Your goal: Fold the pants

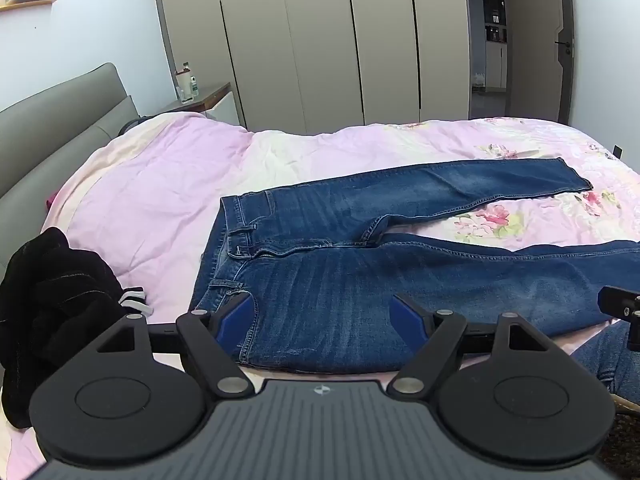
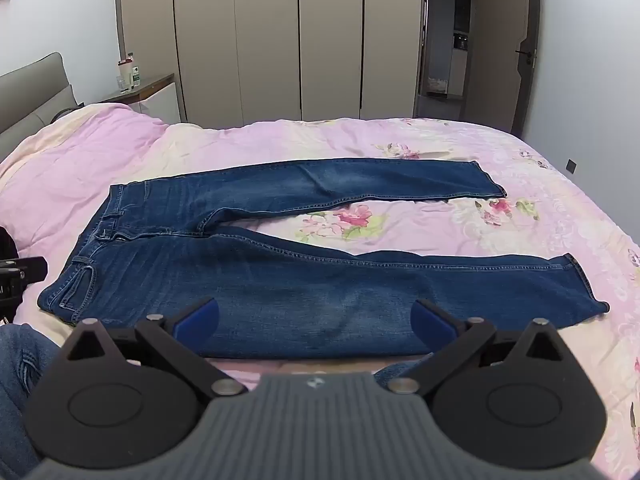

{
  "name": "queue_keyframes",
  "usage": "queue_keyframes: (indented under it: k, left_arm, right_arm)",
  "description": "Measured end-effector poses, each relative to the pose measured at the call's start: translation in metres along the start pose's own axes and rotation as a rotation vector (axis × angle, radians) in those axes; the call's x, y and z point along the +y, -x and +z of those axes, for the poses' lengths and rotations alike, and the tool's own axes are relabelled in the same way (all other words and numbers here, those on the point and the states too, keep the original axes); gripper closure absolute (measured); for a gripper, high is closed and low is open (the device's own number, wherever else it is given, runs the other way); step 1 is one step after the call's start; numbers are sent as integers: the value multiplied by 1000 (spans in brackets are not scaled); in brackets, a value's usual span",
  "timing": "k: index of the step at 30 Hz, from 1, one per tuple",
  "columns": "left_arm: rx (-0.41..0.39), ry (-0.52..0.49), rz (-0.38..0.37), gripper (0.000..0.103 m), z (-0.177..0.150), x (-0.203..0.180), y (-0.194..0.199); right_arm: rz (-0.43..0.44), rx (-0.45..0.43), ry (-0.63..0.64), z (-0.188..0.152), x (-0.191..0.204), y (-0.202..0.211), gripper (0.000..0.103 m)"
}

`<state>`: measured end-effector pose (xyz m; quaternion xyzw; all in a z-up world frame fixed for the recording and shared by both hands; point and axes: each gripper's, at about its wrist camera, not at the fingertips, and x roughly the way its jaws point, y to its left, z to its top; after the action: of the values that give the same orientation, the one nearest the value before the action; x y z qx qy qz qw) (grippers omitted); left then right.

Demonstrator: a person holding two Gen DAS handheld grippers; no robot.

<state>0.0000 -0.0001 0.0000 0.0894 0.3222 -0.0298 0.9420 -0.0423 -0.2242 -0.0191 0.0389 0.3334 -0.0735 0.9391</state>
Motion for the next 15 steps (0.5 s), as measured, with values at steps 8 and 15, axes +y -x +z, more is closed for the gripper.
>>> queue_keyframes:
  k: [8,15]
  left_arm:
    - [-2,2,-1,13,0,0,0]
    - [1,11,2,13,-1,2,4]
  right_arm:
    - [-1,-5,2,0,0,0,5]
    - [-6,-6,3,0,0,1,5]
